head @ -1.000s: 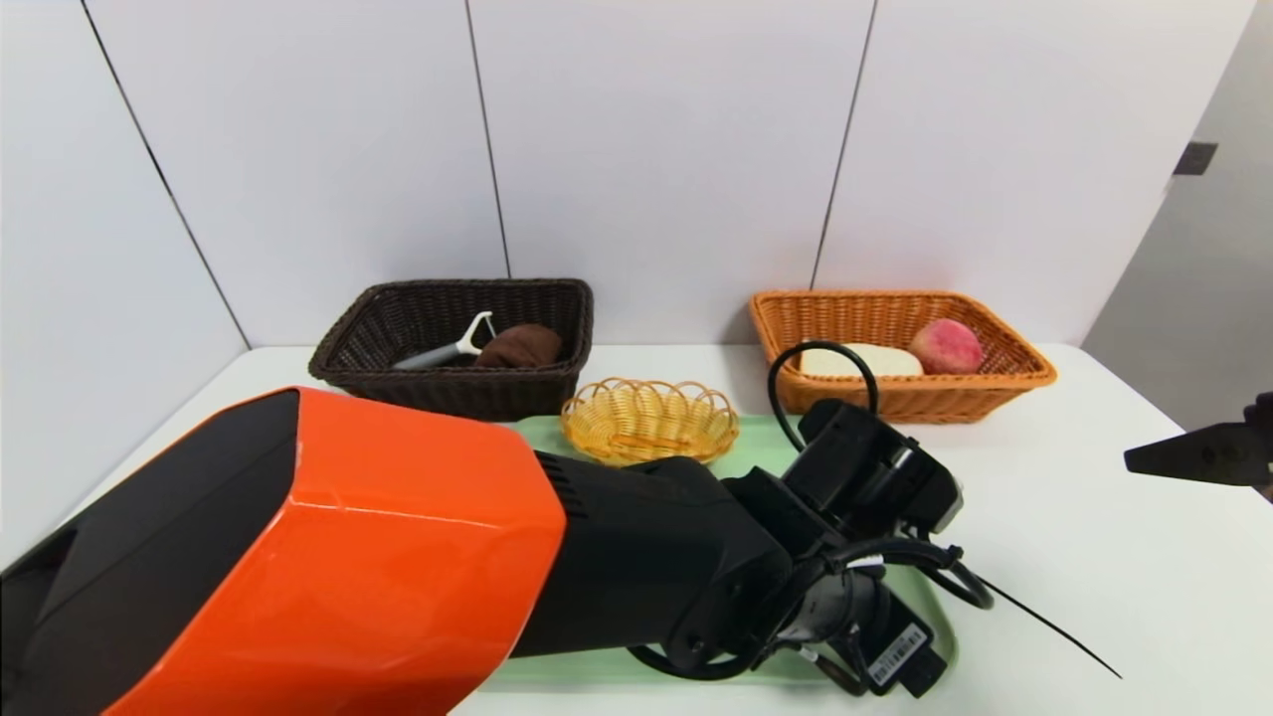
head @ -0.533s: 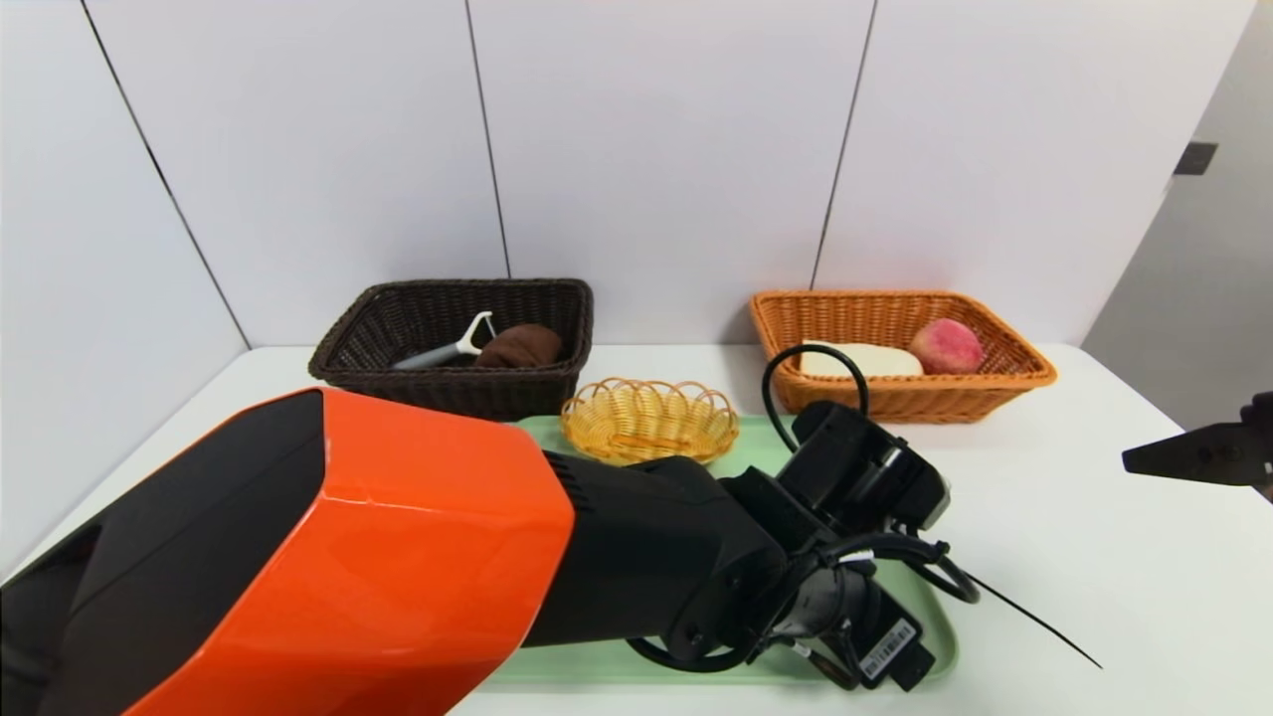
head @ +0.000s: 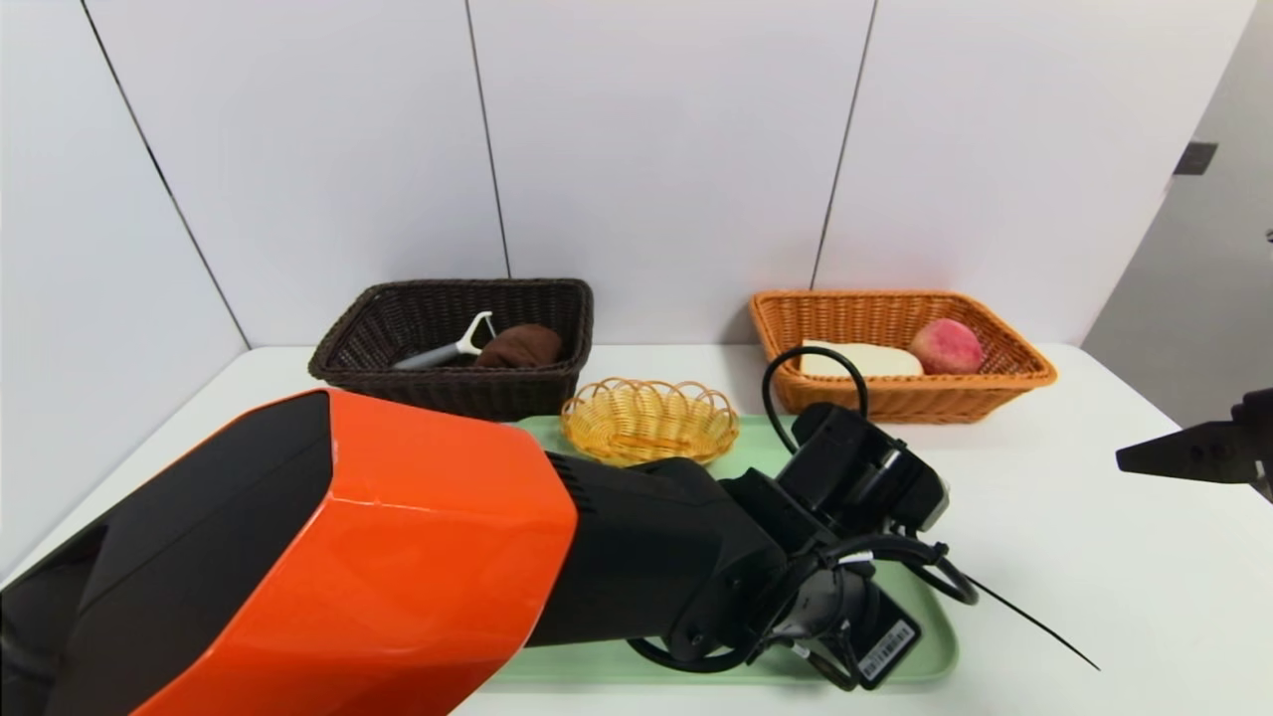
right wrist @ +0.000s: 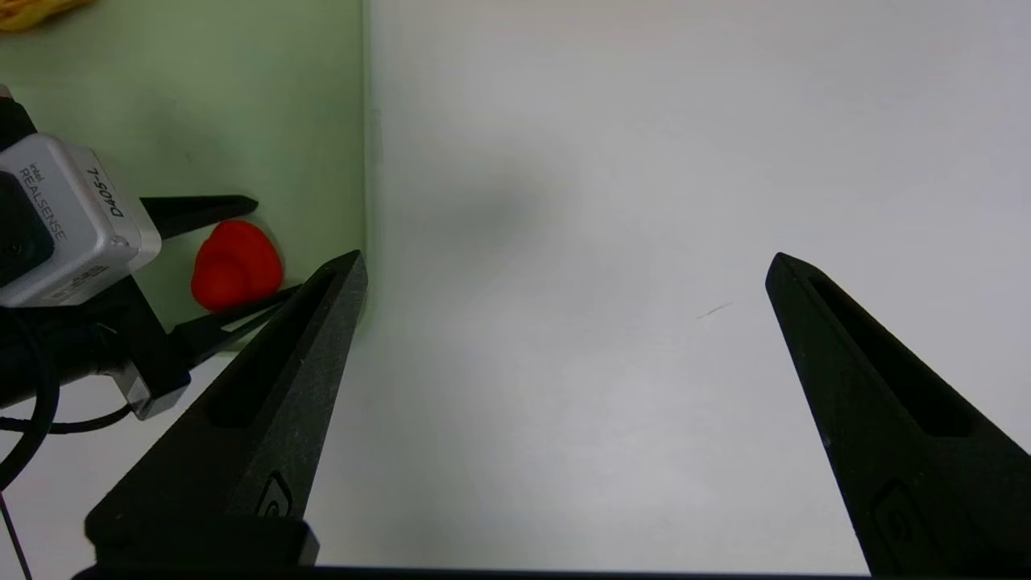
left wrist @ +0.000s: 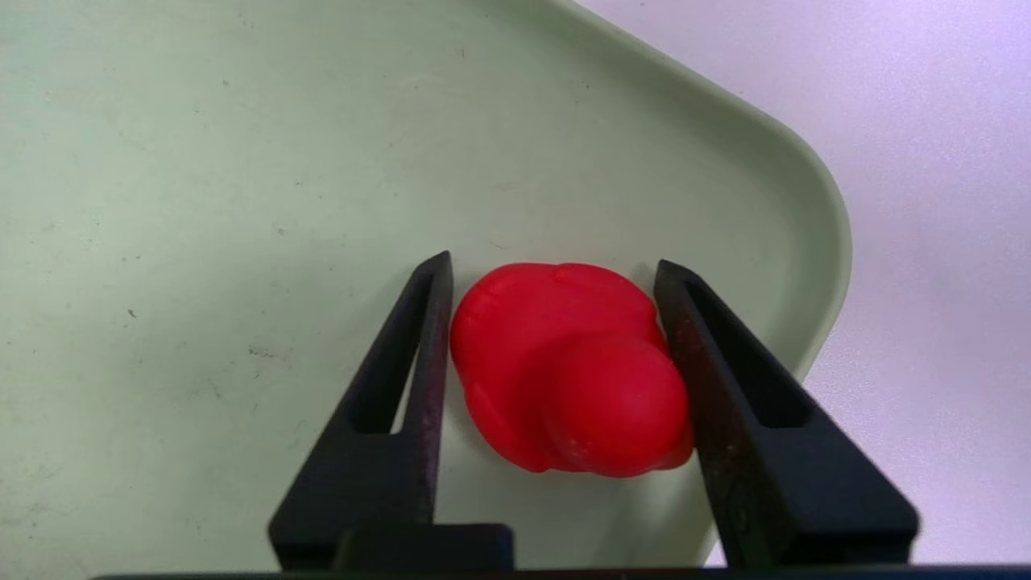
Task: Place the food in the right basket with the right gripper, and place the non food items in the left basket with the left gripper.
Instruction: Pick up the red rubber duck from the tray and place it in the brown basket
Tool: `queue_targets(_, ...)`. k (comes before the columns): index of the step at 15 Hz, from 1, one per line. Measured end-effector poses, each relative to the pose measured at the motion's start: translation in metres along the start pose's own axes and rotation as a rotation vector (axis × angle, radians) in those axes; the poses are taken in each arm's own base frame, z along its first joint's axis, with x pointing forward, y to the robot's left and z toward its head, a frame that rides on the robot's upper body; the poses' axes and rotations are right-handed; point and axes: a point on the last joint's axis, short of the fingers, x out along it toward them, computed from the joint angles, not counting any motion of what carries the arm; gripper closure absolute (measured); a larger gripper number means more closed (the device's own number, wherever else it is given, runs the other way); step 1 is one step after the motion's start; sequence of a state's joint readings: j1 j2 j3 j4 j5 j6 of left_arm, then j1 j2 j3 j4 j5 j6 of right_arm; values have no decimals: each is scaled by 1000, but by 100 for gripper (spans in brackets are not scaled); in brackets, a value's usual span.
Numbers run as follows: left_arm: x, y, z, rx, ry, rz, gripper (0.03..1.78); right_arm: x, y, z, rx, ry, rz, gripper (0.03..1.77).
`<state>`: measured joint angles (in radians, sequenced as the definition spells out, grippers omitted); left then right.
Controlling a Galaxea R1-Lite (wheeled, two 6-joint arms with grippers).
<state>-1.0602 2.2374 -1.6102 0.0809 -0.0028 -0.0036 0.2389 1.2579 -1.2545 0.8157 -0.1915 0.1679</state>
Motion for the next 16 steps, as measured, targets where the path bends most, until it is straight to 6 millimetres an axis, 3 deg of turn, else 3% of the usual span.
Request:
queue_targets(2, 0, 0, 0, 0, -1, 0, 108, 1, 1, 3, 4, -27, 7, 9)
queue_targets(9, -20, 5, 12, -4, -49, 8, 112, 5, 1, 2, 1, -16, 8, 9)
queue_targets(13, -46, 15, 27, -19, -110, 43, 113, 6, 2, 3, 0, -11, 7, 9)
queue_targets(16, -76, 36, 41, -48, -180, 112, 114, 8, 2, 3, 0, -6, 6, 9)
